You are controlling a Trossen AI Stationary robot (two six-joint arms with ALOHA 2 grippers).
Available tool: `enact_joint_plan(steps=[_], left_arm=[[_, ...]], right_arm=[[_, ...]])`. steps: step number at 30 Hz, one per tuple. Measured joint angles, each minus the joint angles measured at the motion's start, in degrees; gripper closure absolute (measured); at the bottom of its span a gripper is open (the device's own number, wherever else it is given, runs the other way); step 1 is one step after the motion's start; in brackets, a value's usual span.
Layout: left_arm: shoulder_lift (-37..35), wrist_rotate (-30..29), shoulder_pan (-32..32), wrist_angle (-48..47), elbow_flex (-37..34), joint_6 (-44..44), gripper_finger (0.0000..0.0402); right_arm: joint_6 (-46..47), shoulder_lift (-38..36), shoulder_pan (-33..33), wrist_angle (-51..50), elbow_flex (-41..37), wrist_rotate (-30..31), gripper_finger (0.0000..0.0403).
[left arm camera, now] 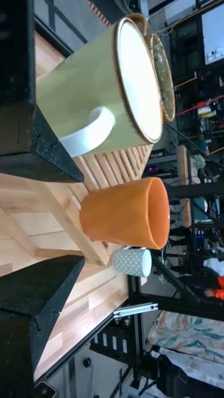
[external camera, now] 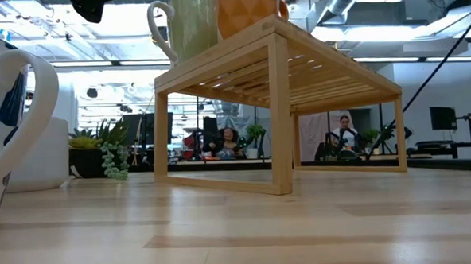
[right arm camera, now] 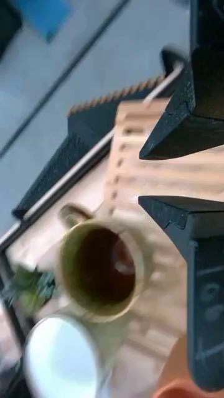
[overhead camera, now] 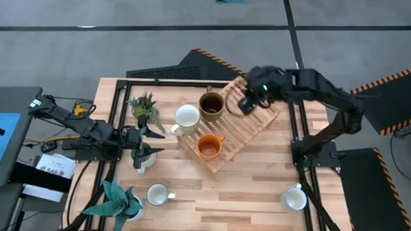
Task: Place coffee mugs
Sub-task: Put the light blue mug on the shelf
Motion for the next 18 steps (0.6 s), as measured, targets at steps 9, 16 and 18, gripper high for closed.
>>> enact_joint_plan(steps=[9, 16, 18], left_arm=[[0.0, 0.0, 0.0, -0.2, 0.0, -0.7, 0.0214], [0.0, 0.0, 0.0, -0.1, 0.0, -0.7, 0.0214], [0.0, 0.0, 0.0, -0.1, 0.0, -0.6, 0.0214]], right_arm=[[14.6, -12.6, 8.7, -6.0, -20.7, 10.5, 0.0275], [22.5, -23.9, 10.2, -2.6, -35.1, 10.0, 0.0275], [22.9, -26.6, 10.8, 0.2, -38.4, 9.0, 0.0275]])
